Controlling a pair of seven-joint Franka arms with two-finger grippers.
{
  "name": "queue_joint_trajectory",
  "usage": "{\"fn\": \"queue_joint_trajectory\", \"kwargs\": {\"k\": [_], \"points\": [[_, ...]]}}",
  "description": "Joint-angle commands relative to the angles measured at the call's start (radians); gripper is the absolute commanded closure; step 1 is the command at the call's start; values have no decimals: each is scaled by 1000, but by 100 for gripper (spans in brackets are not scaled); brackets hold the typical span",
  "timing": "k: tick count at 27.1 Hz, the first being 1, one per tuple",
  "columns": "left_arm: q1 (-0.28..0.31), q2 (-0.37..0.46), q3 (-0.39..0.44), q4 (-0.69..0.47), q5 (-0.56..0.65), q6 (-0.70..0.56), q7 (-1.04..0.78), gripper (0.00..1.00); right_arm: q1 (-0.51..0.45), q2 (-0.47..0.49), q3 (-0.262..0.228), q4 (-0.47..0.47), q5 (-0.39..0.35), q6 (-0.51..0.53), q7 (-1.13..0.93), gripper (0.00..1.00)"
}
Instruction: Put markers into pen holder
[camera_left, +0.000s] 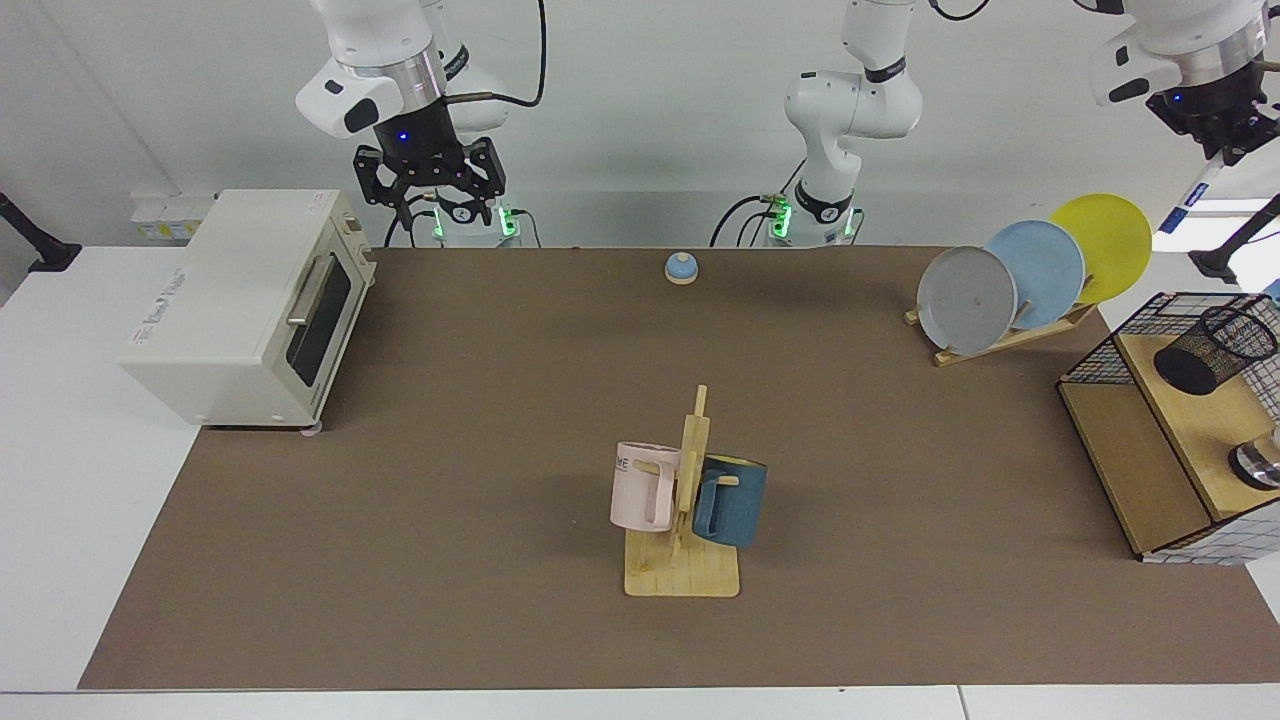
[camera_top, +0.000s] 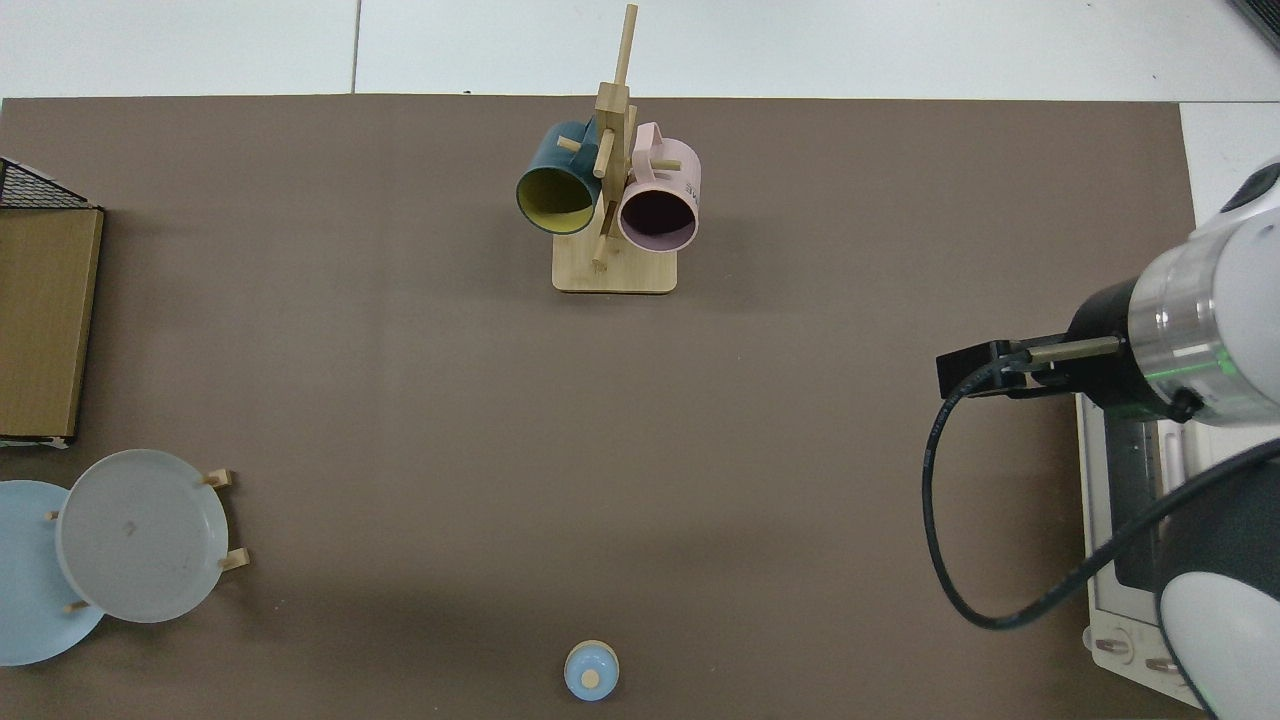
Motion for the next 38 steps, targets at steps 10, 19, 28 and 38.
{"fn": "queue_joint_trajectory", "kwargs": {"k": [10,19,28,38], "points": [[93,36,1,47,136,127,167,100,-14,-32,4,-43,-94,-14,24,0],[119,39,1,39,220,162,231,100,-34,-32,7,-41,-73,-29,23,0],[182,111,2,24,259,271,236,100,-37,-31,6,-40,-73,-18,23,0],[198,188,2,11,250,317,237,100,-39,-29,6,-41,-73,-18,23,0]]}}
